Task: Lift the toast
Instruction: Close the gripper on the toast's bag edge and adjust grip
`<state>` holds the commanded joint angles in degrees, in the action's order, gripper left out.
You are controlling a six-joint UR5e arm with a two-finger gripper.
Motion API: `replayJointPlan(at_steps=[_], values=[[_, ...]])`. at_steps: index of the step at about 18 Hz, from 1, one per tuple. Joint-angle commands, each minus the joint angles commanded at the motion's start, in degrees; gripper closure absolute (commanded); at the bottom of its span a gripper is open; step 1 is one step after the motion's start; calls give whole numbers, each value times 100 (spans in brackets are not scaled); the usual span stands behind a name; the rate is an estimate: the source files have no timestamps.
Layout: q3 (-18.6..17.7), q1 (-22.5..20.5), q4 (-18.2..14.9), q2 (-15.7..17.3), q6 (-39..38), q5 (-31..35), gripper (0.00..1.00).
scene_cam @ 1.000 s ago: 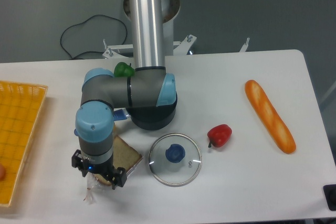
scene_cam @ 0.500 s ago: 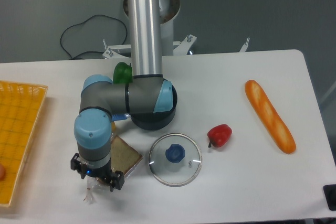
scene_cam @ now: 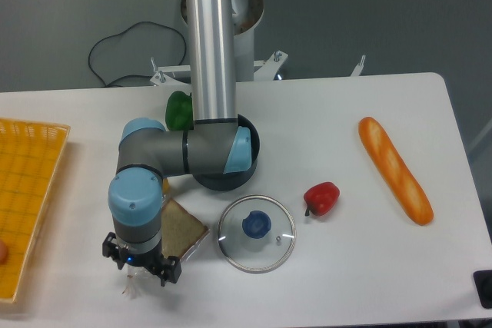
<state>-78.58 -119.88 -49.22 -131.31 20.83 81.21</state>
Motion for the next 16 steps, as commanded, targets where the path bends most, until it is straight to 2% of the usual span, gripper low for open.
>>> replayJointPlan(at_steps=[16], values=[[18, 79, 0, -106, 35, 0, 0]])
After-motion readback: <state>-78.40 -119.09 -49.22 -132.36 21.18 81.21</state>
